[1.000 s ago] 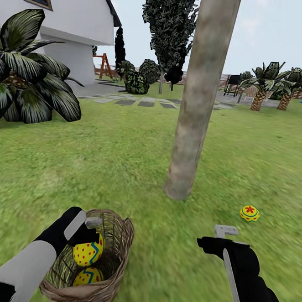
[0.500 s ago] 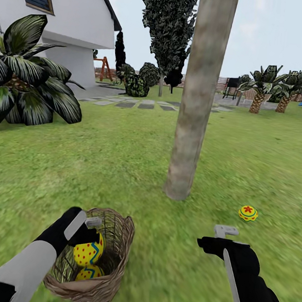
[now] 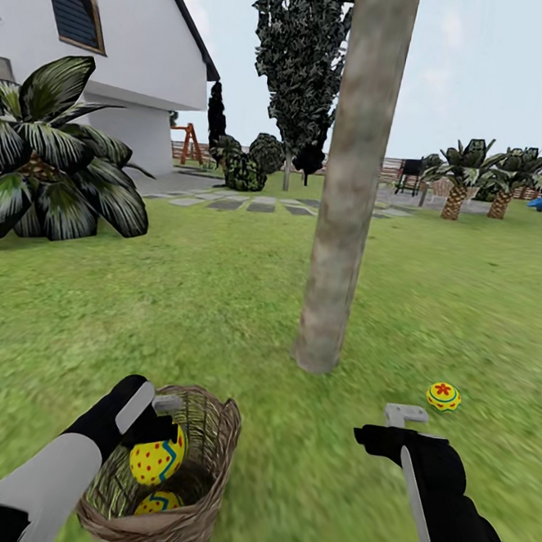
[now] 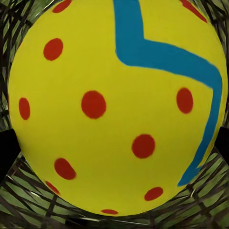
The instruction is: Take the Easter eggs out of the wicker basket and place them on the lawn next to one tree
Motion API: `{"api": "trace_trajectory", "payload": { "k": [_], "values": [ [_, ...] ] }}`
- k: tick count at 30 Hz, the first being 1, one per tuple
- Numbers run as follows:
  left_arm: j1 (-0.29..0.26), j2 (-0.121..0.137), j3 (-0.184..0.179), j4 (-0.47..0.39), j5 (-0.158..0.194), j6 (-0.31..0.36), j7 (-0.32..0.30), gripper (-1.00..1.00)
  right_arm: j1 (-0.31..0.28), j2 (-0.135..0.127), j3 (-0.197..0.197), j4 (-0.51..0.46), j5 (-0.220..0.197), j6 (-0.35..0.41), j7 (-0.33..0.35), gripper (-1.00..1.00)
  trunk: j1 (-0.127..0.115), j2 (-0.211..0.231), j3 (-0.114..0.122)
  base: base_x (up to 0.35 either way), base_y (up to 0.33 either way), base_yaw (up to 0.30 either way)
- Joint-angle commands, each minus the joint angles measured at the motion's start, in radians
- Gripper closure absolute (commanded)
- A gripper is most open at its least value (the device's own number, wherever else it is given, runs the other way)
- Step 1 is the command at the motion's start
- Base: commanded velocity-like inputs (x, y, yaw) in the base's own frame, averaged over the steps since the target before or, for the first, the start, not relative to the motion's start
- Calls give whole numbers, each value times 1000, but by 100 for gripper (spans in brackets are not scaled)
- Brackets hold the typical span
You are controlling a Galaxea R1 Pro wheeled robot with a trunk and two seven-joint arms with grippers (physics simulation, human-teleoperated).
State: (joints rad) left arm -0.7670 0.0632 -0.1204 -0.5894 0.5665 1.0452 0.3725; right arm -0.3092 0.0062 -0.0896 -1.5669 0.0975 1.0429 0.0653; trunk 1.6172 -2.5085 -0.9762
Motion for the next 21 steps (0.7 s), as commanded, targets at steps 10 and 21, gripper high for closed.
{"api": "trace_trajectory", "payload": {
  "k": [10, 21],
  "values": [
    [-10, -7, -10, 61, 7, 2, 31, 100, -1, 1, -3, -1, 7, 4, 8, -100, -5, 2, 38, 0, 0, 0],
    [-8, -5, -11, 68, 8, 2, 41, 100, -1, 2, -2, -1, 6, 4, 8, -100, -10, 5, 80, 0, 0, 0]
  ]
}}
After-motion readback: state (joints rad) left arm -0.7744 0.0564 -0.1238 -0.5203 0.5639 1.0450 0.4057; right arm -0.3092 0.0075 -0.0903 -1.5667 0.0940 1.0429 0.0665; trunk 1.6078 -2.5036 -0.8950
